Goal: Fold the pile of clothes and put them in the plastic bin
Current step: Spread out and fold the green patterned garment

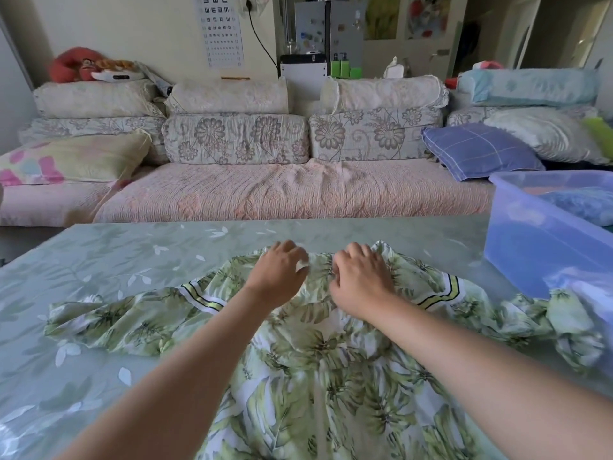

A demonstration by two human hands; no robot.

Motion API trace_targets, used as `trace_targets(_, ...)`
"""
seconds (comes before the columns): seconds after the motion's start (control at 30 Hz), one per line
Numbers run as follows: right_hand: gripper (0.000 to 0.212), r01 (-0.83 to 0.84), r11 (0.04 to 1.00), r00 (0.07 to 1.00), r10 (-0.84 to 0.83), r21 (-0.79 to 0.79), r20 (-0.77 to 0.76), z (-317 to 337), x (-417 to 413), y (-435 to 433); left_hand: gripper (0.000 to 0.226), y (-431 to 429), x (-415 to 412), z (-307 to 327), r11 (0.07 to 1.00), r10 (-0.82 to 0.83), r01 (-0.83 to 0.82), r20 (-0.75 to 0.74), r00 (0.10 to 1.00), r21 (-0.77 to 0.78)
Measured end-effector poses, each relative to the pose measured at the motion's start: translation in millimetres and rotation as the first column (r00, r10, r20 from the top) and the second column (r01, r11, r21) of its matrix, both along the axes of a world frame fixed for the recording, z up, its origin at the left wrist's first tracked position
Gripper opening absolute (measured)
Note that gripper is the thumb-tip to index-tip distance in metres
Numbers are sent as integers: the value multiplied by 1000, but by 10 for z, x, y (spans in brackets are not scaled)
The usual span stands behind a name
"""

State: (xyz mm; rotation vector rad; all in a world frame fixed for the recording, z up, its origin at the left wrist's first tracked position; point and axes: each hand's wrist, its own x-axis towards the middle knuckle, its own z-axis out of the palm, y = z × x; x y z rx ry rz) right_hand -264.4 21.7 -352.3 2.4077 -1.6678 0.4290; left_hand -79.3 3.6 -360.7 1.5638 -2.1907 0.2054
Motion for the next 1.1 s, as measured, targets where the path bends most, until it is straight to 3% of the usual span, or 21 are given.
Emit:
trace_targets(0.07,50,-39,998,999,41,53,-30,-32,58,-160,74,-121,-21,-23,992,30,-45,122,992,118)
trace_targets(0.13,83,-53,976,987,83,212,-137,-62,82,-322,105,-208,-16,-53,973,9,-76,291,957,220)
trace_targets(0.23,104,39,926,956,75,376,-285,-156,-10,-579,117,-292,91,-129,907,27,-174,359,933,383)
trace_targets(0.37,108,184,841,973,-84,509,-214,-375,-230,-774,129,-350,284,-325,799,110,-256,285,952,545)
trace_targets(0.57,106,201,822,979,-144,533,-146,-447,-346,-755,115,-318,277,-319,763,189,-345,321,928,547)
trace_targets(0.63,103,220,818,974,-152,532,-169,-384,-339,-710,101,-286,197,-222,825,164,-334,372,913,456)
trace_targets(0.7,99,206,852,972,-121,481,-202,-288,-281,-653,71,-205,115,-123,927,63,-176,322,944,332)
trace_targets(0.77,84,91,898,988,-27,431,-151,-178,-179,-512,53,-50,50,-70,948,-46,-1,142,989,317)
trace_targets(0.83,70,-45,880,999,54,472,-6,-117,-74,-285,67,165,33,-88,920,-105,72,66,992,384)
trace_targets(0.9,73,-81,819,995,37,568,89,-125,-6,-12,92,376,79,-155,884,-155,53,183,971,464)
trace_targets(1.0,87,-14,769,1000,12,639,7,-240,-20,262,106,623,196,-282,860,-170,-8,302,938,511)
trace_targets(1.1,90,19,823,996,30,567,-78,-368,-96,362,113,750,221,-374,876,-155,-14,307,939,482)
